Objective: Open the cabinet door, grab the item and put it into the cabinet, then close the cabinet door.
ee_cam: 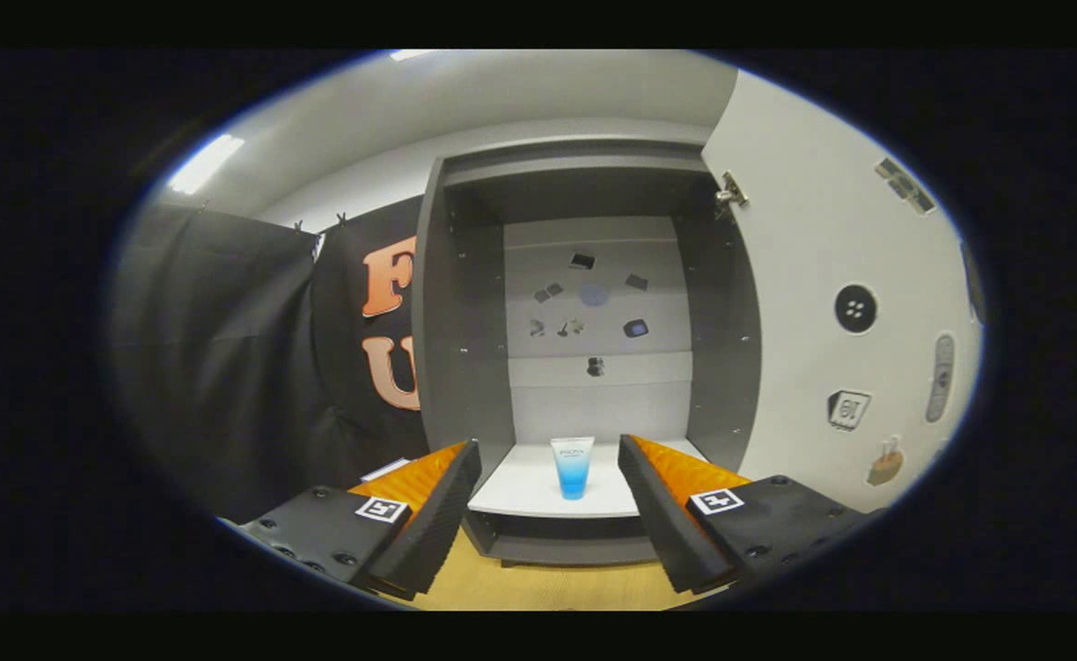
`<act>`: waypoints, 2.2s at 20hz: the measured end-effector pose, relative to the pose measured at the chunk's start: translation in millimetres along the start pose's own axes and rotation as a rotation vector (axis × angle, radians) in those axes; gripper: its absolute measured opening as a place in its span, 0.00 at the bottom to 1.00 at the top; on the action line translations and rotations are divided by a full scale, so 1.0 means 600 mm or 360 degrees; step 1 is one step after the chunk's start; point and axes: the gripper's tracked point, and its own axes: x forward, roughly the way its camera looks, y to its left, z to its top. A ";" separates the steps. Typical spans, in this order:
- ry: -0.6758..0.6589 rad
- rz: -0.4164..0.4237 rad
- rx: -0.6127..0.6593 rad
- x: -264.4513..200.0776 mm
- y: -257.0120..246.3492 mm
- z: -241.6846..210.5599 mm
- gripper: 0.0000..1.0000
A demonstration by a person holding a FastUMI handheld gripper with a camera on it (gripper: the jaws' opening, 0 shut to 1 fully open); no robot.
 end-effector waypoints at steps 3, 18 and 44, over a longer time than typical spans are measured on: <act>-0.0080 -0.0082 -0.0034 -0.081 -0.045 0.032 0.95; -0.0190 -0.0144 -0.0068 -0.435 -0.221 0.061 0.94; -0.0058 -0.0550 0.0093 -0.346 -0.515 -0.002 0.96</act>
